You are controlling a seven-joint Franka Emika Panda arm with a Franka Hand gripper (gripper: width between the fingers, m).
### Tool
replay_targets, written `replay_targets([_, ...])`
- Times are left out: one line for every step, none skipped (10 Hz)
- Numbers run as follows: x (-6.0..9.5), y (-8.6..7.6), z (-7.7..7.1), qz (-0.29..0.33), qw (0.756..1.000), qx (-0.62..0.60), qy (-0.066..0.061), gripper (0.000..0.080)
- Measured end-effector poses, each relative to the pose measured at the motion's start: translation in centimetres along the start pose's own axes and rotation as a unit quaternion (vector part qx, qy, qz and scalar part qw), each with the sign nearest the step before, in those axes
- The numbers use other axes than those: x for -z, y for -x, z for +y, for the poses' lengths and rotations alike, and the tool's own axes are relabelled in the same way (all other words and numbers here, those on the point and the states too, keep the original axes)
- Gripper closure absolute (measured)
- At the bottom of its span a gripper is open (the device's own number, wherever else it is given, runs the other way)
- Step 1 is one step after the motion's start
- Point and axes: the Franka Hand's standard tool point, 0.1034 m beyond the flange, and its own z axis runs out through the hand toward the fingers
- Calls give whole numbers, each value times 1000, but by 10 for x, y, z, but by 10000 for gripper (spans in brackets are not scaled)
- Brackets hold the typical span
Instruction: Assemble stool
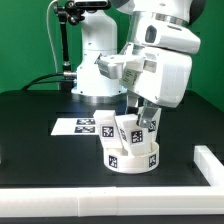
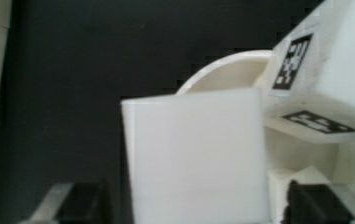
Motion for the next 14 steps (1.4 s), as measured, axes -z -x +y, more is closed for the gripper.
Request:
replay_targets([0, 0, 0, 0, 1000, 0, 0, 404])
replay_targets([0, 0, 0, 0, 1000, -1, 0, 465])
replay_targets([0, 0, 0, 0, 1000, -20, 0, 465])
replay_targets([0, 1, 0, 0, 1000, -30, 0, 465])
replay_targets([0, 1, 0, 1, 999, -55, 0, 465])
replay_targets([0, 1, 0, 1, 995, -101, 0, 465])
replay_targets([0, 0, 0, 1, 989, -148, -1, 465])
replay_targets([1, -2, -1, 0, 978, -211, -2, 463])
replay_targets([1, -3, -1, 0, 960, -279, -6, 462])
replay_targets([1, -3, -2, -1, 941, -339, -14, 462])
replay_targets([1, -2, -3, -10, 923, -385, -24, 462])
replay_targets([0, -1, -2, -11, 900, -434, -31, 462])
replay_targets([-1, 0, 0, -7, 884, -467, -28, 462])
replay_targets([-1, 2, 3, 1, 866, -500, -21, 462])
